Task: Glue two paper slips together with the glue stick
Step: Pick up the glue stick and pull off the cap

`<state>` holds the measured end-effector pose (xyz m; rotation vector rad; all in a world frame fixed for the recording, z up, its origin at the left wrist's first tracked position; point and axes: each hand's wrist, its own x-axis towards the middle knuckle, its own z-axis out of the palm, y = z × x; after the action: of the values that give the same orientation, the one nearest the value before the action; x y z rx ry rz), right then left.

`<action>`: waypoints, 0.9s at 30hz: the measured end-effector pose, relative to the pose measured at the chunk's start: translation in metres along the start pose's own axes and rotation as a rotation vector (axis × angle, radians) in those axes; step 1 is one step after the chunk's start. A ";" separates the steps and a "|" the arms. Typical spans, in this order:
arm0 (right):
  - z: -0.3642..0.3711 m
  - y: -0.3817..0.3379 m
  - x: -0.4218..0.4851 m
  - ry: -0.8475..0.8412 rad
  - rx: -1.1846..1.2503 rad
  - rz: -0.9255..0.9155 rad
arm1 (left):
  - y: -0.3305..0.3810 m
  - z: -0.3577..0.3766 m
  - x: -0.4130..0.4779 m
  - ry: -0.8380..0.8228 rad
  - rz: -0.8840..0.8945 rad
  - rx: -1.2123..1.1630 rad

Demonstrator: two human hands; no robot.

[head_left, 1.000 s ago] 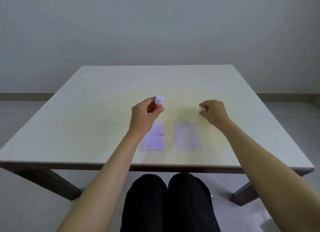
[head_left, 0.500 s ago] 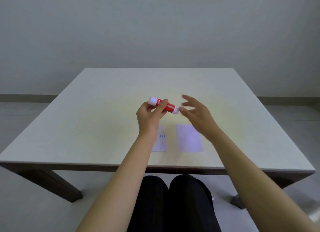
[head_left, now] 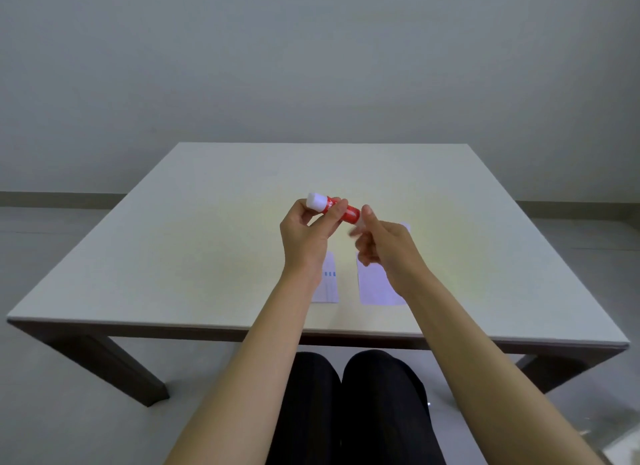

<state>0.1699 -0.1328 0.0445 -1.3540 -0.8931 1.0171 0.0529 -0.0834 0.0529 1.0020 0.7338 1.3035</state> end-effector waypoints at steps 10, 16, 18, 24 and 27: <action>0.008 -0.006 -0.003 -0.015 0.128 0.164 | 0.010 -0.004 -0.002 -0.091 -0.028 -0.045; 0.007 -0.005 -0.004 -0.149 0.277 -0.064 | 0.014 -0.011 0.001 -0.096 -0.027 -0.102; 0.011 -0.008 -0.005 -0.073 0.199 0.069 | 0.015 -0.013 0.000 -0.159 -0.024 -0.106; 0.010 -0.008 -0.008 -0.058 0.207 -0.037 | 0.015 -0.015 -0.003 -0.131 -0.024 -0.133; 0.008 -0.004 -0.009 -0.148 0.251 -0.117 | 0.016 -0.018 -0.001 -0.135 -0.016 -0.143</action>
<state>0.1599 -0.1389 0.0497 -1.0156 -0.9092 1.1089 0.0299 -0.0811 0.0601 0.9566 0.5376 1.2429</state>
